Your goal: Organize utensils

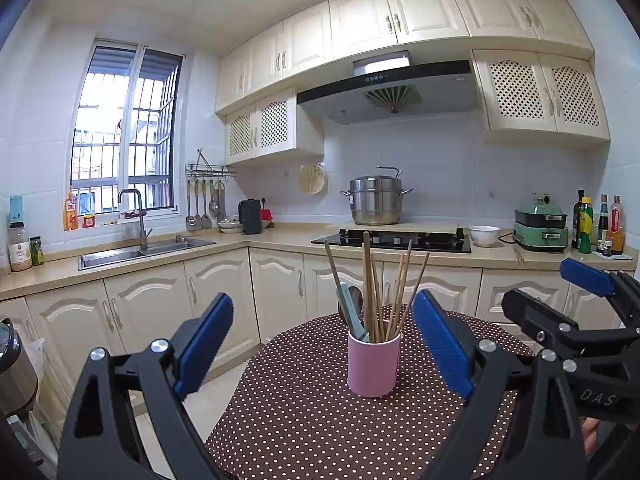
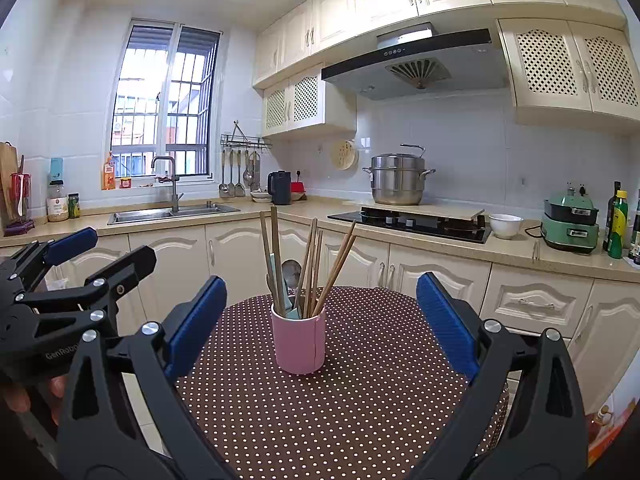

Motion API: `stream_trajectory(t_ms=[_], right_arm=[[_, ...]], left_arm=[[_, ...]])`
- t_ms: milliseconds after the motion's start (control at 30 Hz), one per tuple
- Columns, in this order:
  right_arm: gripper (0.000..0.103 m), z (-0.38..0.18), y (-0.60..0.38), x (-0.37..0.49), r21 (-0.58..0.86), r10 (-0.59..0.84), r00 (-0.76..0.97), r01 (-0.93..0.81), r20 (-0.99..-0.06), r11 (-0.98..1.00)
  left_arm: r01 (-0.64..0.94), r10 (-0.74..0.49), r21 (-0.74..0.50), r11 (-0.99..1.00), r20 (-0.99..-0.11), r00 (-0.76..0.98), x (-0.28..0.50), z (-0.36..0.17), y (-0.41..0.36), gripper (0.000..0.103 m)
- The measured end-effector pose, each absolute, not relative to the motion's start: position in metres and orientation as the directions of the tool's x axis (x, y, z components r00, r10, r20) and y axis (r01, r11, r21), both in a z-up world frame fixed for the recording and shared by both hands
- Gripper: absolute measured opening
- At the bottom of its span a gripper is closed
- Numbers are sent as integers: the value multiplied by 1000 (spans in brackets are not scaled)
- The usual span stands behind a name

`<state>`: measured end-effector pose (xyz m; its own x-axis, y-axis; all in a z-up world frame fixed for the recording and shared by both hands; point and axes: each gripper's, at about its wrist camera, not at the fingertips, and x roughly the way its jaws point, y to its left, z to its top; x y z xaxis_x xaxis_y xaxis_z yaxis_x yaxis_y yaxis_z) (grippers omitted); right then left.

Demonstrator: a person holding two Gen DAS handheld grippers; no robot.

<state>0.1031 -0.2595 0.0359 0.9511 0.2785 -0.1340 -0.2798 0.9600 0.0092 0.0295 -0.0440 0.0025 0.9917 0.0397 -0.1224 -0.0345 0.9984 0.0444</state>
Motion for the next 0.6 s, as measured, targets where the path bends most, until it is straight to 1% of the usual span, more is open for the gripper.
stream_trajectory(t_ms=[600], right_arm=[[94, 31, -261, 107, 17, 279, 949, -280, -147, 960]], left_arm=[[-34, 41, 50, 998, -133, 990, 35, -1, -43, 90]])
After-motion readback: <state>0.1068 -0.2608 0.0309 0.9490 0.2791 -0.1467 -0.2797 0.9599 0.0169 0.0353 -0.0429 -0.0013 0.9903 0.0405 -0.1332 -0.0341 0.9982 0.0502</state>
